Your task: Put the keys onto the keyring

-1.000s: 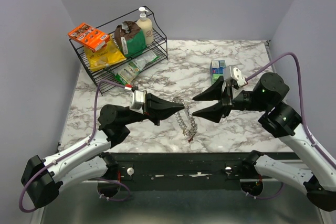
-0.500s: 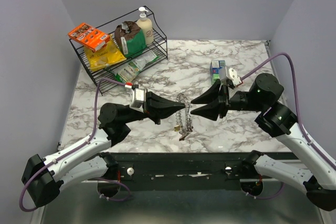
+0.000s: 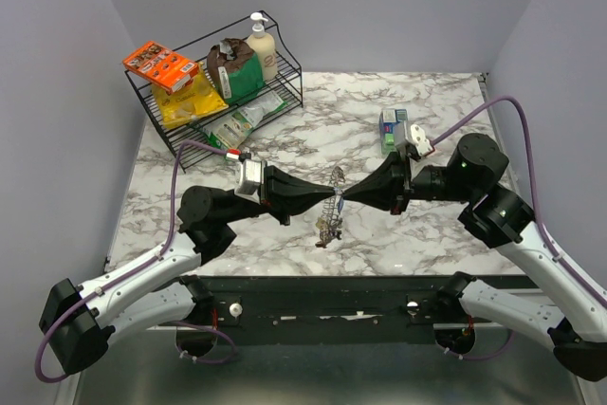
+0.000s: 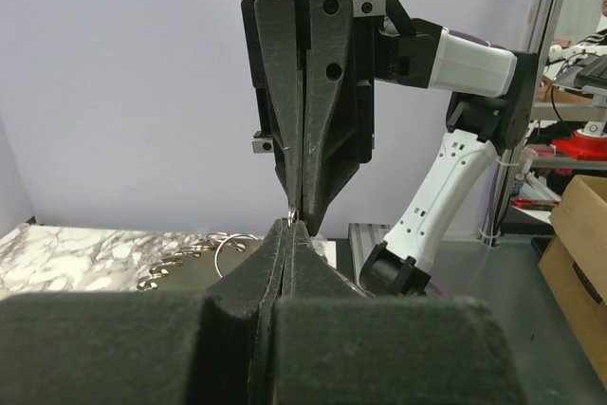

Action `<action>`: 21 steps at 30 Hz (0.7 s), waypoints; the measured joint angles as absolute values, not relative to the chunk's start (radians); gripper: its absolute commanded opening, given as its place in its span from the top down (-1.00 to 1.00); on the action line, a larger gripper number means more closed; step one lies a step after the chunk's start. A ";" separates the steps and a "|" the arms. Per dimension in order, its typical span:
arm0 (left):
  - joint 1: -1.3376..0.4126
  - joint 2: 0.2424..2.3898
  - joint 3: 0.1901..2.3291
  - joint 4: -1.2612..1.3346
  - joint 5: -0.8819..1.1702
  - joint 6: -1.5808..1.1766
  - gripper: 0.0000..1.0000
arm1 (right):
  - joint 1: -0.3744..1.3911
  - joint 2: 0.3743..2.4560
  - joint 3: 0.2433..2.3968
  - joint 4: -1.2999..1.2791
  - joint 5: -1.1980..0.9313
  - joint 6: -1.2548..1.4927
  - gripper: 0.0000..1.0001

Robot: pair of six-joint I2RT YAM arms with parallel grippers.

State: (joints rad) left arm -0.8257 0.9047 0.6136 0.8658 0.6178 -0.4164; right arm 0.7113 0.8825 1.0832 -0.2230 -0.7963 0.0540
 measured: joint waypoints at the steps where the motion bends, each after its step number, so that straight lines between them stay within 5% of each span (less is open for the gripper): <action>1: -0.826 0.905 0.614 0.865 0.618 -0.416 1.00 | 0.711 0.881 1.079 -0.222 -0.796 0.054 0.92; 21: -0.826 0.918 0.628 0.865 0.641 -0.431 1.00 | 0.711 0.852 1.028 -0.210 -0.790 0.053 0.99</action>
State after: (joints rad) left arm -0.8257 0.9180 0.6285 0.8650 0.6411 -0.4309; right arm 0.7113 0.8520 1.0283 -0.2096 -0.7902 0.0528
